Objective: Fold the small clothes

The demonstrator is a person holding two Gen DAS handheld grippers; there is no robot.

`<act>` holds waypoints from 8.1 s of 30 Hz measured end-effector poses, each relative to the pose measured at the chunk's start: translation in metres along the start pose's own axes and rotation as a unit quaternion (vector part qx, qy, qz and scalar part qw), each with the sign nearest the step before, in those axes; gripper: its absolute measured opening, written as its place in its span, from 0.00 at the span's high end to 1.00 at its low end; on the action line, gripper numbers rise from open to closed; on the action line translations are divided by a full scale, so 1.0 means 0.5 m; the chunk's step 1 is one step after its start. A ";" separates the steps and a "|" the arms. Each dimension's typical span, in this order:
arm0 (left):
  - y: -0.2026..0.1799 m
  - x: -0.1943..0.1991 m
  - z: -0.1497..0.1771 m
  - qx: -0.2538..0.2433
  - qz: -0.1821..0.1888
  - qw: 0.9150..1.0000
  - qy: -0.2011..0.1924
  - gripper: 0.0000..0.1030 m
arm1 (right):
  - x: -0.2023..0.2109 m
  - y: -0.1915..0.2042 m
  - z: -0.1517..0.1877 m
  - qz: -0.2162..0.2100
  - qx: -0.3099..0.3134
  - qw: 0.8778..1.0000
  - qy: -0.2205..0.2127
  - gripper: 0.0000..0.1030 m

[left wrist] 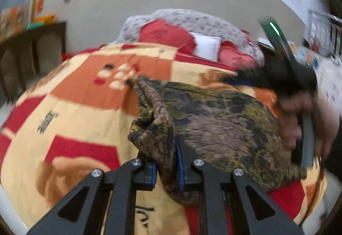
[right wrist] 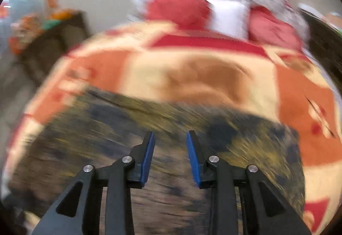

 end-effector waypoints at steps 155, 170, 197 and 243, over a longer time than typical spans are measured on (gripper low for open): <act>-0.376 -0.480 -0.101 -0.017 0.016 0.989 0.146 0.40 | -0.001 -0.441 0.160 0.137 -0.229 0.964 0.002 0.76; -0.199 -0.313 -0.172 0.047 0.137 0.972 0.184 0.20 | 0.220 -0.372 0.162 0.108 -0.184 0.976 -0.047 0.75; -0.289 -0.378 -0.041 0.185 0.324 0.870 0.322 0.23 | 0.285 -0.468 0.373 -0.005 -0.307 0.946 -0.101 0.71; -0.203 -0.280 -0.087 0.098 0.160 0.962 0.199 0.88 | 0.116 -0.303 0.182 -0.046 -0.114 0.992 -0.012 0.83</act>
Point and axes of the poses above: each gripper's, at about its wrist camera, not at the fingertips, and x roughly against the way its jaws point, y to its left, z to its underside, the point moved 5 cm from there along -x, roughly the way its jaws point, and after that the axes turned 3 degrees about x, right-handed, at the moved point
